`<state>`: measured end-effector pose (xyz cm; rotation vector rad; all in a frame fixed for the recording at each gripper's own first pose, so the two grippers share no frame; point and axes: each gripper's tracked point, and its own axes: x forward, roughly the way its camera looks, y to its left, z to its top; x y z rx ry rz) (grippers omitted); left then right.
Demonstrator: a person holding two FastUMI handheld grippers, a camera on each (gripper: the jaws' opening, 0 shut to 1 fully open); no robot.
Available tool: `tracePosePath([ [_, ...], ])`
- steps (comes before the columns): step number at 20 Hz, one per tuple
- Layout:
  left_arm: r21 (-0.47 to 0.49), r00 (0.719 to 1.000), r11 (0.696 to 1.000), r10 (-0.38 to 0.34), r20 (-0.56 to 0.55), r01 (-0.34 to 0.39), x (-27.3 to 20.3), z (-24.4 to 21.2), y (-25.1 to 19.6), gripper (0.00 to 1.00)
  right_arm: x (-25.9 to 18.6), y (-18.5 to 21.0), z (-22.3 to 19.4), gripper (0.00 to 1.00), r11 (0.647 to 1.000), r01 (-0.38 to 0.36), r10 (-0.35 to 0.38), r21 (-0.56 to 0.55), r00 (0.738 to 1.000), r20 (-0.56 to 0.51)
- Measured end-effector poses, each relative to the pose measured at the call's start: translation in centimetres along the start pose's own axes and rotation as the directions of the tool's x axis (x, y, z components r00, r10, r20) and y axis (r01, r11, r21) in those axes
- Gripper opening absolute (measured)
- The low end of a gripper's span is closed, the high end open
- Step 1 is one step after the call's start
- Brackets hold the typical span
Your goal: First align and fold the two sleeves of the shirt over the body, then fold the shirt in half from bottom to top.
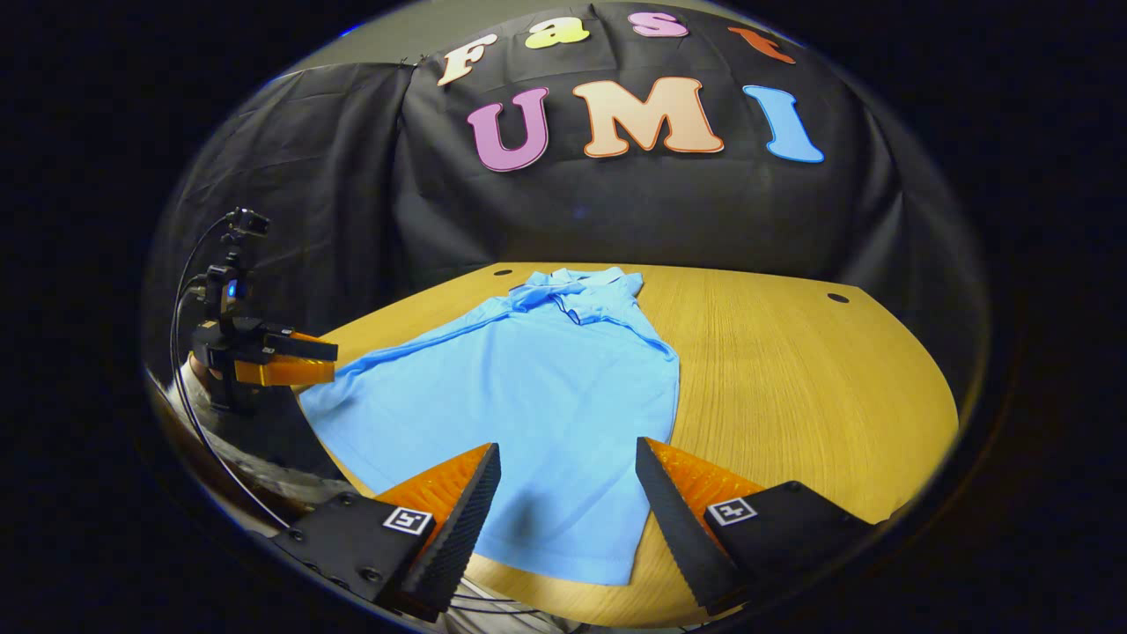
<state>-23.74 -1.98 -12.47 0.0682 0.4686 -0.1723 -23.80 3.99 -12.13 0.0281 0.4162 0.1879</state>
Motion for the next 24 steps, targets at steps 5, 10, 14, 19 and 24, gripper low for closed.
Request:
tracePosePath([
  [5, -0.016, 1.0, 1.0, 0.002, -0.024, -0.003, 0.0, -2.0, -0.2, 0.96, -0.1, 0.1, -1.9, 0.97, 0.999, 0.024, -0.025, -0.032, 0.999, -0.025],
  [10, -0.016, 0.999, 1.0, 0.013, -0.038, -0.014, 0.2, -2.8, -0.1, 0.96, 0.1, -0.1, -3.3, 0.97, 0.999, 0.036, -0.038, -0.035, 0.998, -0.051],
  [14, 0.014, 0.998, 0.999, 0.042, -0.049, -0.041, 0.1, -3.2, 0.0, 0.96, 0.3, 0.3, -3.2, 0.97, 0.999, 0.034, -0.036, -0.042, 0.998, -0.055],
  [19, 0.021, 0.999, 0.999, 0.029, -0.033, -0.028, 0.6, -3.0, -0.8, 0.84, 0.6, 1.4, -3.4, 0.94, 0.999, -0.009, 0.006, -0.049, 0.999, -0.05],
  [24, 0.012, 1.0, 1.0, 0.007, -0.002, -0.007, 1.3, -2.6, -1.8, 0.6, 0.9, 2.6, -3.3, 0.7, 0.998, -0.043, 0.041, -0.043, 0.998, -0.041],
])
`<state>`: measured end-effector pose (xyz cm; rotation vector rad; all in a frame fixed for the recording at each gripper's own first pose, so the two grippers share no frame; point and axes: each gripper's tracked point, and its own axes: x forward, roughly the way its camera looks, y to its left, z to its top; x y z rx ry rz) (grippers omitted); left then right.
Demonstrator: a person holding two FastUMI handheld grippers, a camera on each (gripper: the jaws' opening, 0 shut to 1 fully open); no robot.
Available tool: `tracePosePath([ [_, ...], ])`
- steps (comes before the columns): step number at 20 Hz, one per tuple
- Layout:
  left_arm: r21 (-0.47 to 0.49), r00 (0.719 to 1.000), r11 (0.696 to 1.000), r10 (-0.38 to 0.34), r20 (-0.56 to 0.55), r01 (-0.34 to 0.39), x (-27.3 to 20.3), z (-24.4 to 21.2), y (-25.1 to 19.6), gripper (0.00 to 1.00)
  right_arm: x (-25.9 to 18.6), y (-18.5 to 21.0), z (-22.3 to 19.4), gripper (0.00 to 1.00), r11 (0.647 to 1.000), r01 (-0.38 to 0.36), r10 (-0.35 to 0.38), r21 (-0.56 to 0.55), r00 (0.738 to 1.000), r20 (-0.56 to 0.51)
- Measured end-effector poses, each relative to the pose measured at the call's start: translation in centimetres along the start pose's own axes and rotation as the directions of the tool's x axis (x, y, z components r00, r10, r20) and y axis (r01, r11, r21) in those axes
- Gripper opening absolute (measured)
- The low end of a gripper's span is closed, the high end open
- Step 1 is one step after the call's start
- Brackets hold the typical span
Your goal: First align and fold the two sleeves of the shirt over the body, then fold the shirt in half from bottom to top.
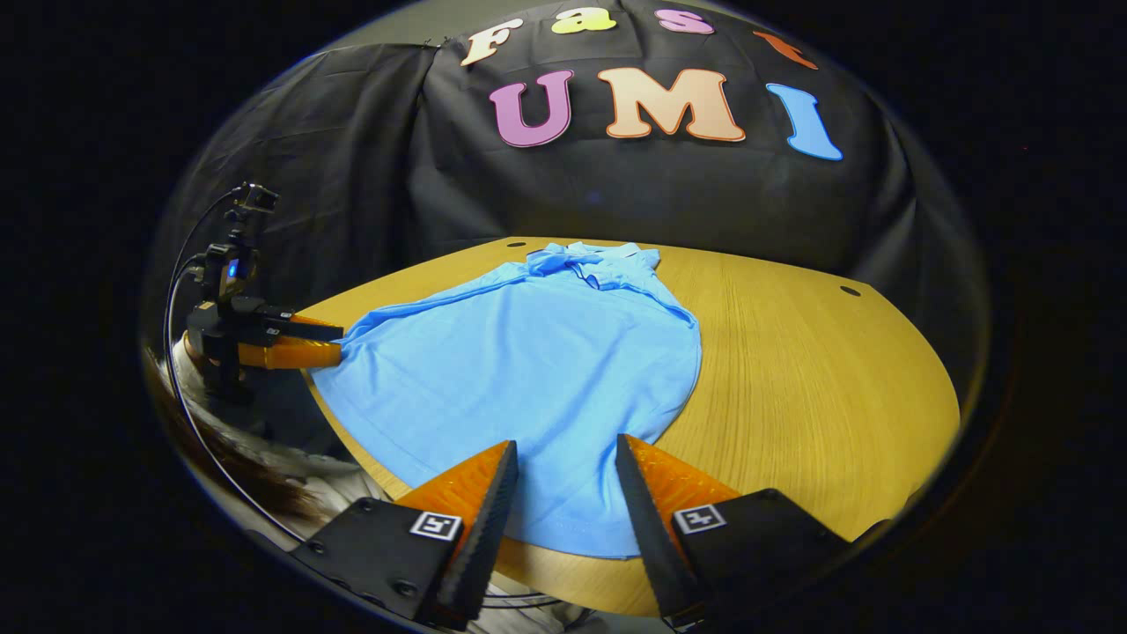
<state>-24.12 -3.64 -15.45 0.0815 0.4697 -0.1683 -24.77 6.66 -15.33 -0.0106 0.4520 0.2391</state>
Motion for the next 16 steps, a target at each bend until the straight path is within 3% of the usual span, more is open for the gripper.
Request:
tracePosePath([
  [1, -0.005, 1.0, 1.0, -0.009, 0.005, 0.009, 0.3, 0.1, -0.2, 0.46, 0.1, 0.3, 0.0, 0.59, 1.0, -0.007, 0.007, -0.001, 1.0, 0.0],
  [2, -0.01, 1.0, 1.0, -0.016, 0.007, 0.016, 0.4, 0.1, -0.4, 0.39, 0.1, 0.5, -0.1, 0.47, 1.0, -0.017, 0.017, -0.002, 1.0, -0.002],
  [3, -0.016, 1.0, 1.0, -0.02, 0.011, 0.02, 0.5, 0.3, -0.6, 0.26, 0.1, 0.8, -0.1, 0.33, 1.0, -0.025, 0.025, -0.004, 1.0, -0.003],
  [5, -0.014, 1.0, 1.0, -0.027, 0.013, 0.027, 0.7, 0.4, -0.8, 0.12, 0.0, 0.9, -0.1, 0.15, 1.0, -0.027, 0.027, -0.005, 1.0, -0.002],
  [6, -0.019, 1.0, 0.999, -0.028, 0.014, 0.028, 0.8, 0.4, -0.7, 0.14, 0.2, 0.9, 0.0, 0.1, 1.0, -0.025, 0.025, -0.006, 1.0, -0.004],
  [7, -0.018, 0.999, 0.999, -0.031, 0.017, 0.032, 0.8, 0.5, -0.8, 0.04, 0.2, 0.9, 0.0, 0.05, 1.0, -0.021, 0.021, -0.011, 1.0, -0.003],
  [16, -0.018, 0.999, 1.0, -0.02, 0.034, 0.021, 0.8, 1.3, -0.3, 0.0, 0.4, 0.6, 1.2, 0.02, 0.999, 0.023, -0.023, -0.024, 0.999, 0.025],
])
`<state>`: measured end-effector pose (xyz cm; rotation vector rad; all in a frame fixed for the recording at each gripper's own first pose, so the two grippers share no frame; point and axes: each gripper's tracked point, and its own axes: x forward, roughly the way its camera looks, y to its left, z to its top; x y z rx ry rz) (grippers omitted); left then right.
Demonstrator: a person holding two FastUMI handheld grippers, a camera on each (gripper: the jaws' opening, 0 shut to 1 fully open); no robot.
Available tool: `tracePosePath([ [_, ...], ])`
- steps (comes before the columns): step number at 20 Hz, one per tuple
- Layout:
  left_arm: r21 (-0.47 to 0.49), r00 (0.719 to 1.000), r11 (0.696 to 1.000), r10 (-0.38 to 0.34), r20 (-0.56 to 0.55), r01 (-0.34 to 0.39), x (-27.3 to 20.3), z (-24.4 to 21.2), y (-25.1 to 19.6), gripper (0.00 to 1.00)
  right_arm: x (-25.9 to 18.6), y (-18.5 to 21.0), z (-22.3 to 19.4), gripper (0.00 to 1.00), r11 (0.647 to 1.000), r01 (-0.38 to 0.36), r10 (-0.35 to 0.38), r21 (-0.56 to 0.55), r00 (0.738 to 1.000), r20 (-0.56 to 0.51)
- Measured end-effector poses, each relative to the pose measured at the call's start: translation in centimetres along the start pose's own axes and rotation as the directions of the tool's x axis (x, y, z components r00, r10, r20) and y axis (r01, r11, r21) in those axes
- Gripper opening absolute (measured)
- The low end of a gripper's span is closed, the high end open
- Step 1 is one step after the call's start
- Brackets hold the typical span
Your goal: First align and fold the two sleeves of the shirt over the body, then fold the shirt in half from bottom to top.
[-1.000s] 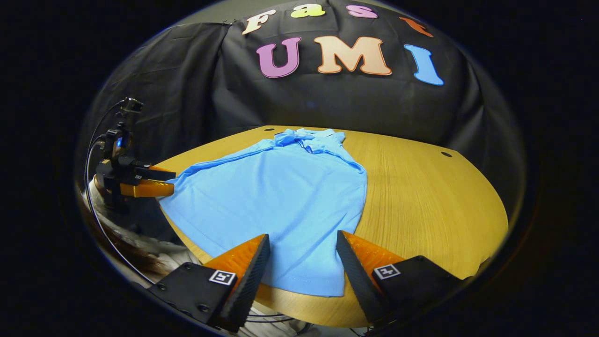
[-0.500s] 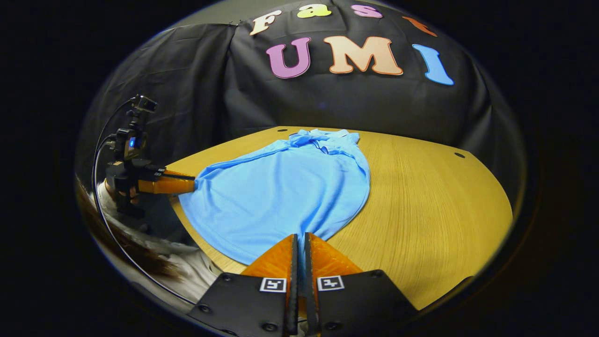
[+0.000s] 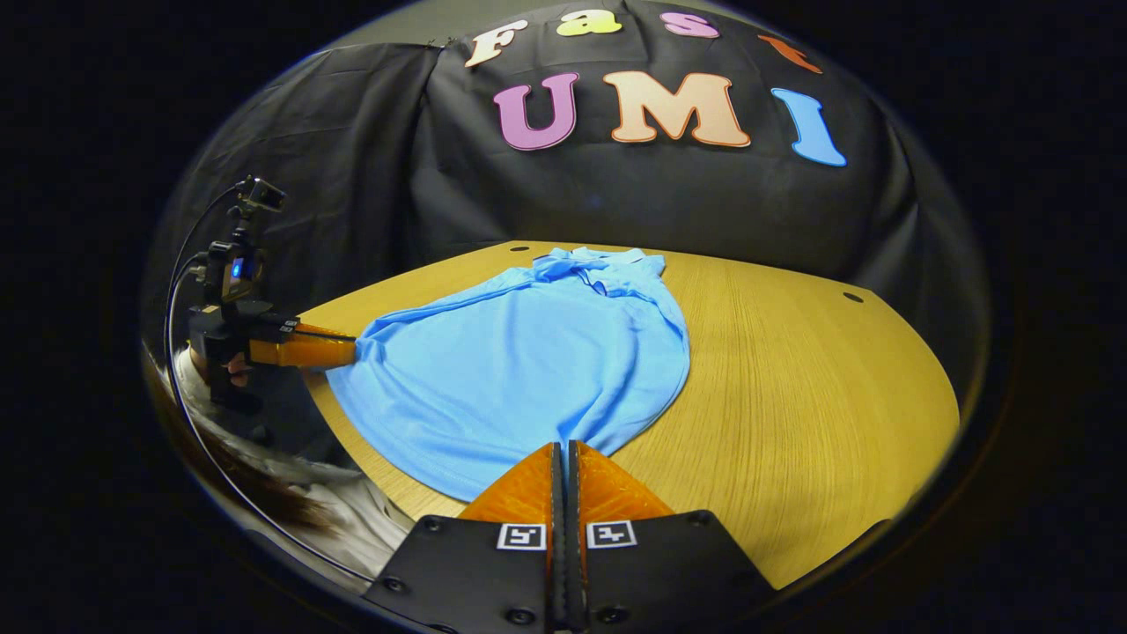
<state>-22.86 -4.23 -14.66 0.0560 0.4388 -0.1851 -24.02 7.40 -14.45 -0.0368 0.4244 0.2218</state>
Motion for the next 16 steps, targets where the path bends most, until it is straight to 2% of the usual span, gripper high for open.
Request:
tracePosePath([
  [4, 0.023, 0.998, 0.999, 0.027, 0.05, -0.028, 0.1, 2.6, 0.8, 0.0, 0.5, -0.1, 1.9, 0.0, 1.0, 0.013, -0.012, -0.027, 0.999, 0.032],
  [5, 0.022, 0.997, 0.999, 0.032, 0.064, -0.033, 0.3, 3.3, 0.9, 0.0, 0.8, -0.4, 2.4, 0.03, 1.0, 0.017, -0.016, -0.025, 0.999, 0.037],
  [7, 0.021, 0.996, 0.999, 0.033, 0.087, -0.035, 0.9, 4.8, 1.2, 0.0, 1.1, -1.0, 3.8, 0.02, 0.999, 0.032, -0.031, -0.014, 0.998, 0.051],
  [16, 0.019, 0.984, 0.997, 0.076, 0.16, -0.08, 4.8, 12.3, 4.5, 0.0, 4.6, -2.8, 11.0, 0.02, 0.995, 0.081, -0.075, -0.064, 0.993, 0.089],
])
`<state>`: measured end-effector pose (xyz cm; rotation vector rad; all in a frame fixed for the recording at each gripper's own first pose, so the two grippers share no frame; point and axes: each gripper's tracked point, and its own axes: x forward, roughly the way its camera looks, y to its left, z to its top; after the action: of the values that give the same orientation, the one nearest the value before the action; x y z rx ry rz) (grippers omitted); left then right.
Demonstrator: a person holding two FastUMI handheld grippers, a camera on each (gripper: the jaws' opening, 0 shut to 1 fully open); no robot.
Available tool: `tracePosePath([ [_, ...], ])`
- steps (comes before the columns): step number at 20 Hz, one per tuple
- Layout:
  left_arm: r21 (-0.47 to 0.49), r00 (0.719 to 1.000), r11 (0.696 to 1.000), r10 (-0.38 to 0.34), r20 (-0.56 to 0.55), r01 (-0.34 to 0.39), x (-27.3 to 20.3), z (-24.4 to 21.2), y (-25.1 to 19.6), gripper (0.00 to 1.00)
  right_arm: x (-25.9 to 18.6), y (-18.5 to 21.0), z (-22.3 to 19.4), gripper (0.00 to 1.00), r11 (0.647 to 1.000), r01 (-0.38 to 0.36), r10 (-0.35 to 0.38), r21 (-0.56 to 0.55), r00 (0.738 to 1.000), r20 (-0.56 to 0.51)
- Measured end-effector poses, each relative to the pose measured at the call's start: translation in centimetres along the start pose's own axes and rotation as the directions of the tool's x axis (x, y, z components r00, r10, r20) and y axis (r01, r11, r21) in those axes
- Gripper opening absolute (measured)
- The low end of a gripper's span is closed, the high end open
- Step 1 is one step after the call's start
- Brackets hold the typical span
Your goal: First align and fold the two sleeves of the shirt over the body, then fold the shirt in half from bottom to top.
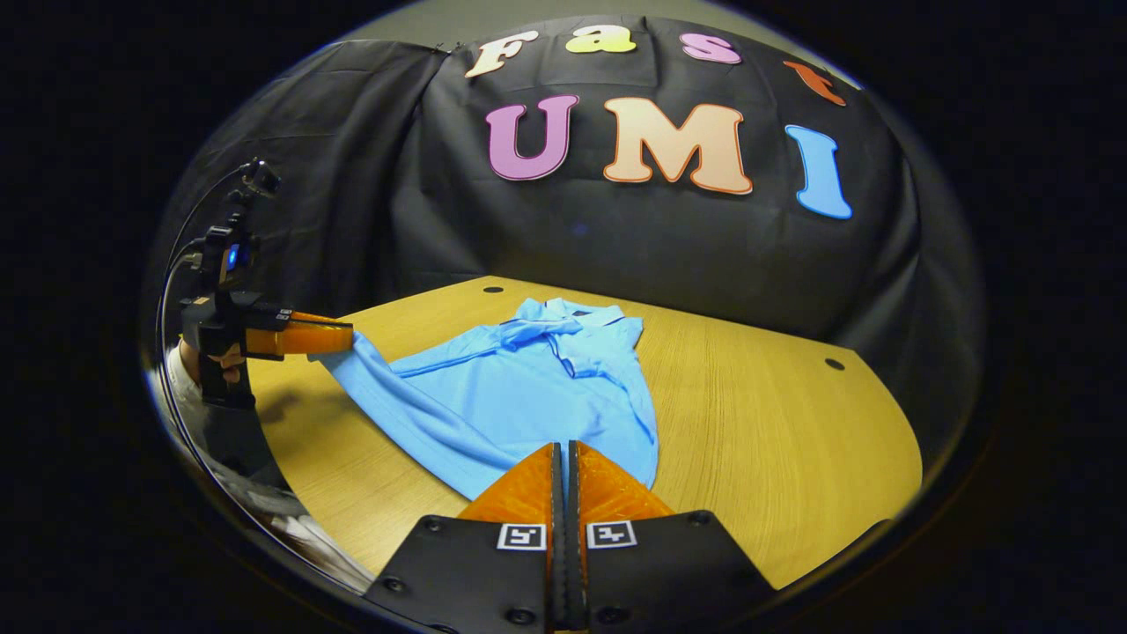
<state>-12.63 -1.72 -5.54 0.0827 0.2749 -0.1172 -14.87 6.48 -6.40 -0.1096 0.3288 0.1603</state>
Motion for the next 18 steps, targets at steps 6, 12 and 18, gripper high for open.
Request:
tracePosePath([
  [6, -0.022, 0.999, 0.999, 0.037, 0.017, -0.036, 5.1, 3.2, 2.7, 0.0, 5.3, -1.7, 5.2, 0.02, 1.0, 0.014, -0.014, -0.003, 0.999, 0.03],
  [12, -0.038, 0.998, 0.997, 0.065, 0.026, -0.063, 11.2, 6.1, 5.2, 0.0, 11.6, -4.9, 7.7, 0.02, 0.998, 0.054, -0.054, 0.039, 0.999, 0.005],
  [18, -0.056, 0.989, 0.989, 0.138, 0.055, -0.135, 17.4, 9.3, 7.7, 0.0, 17.1, -9.0, 10.8, 0.02, 0.982, 0.153, -0.155, 0.113, 0.988, 0.007],
])
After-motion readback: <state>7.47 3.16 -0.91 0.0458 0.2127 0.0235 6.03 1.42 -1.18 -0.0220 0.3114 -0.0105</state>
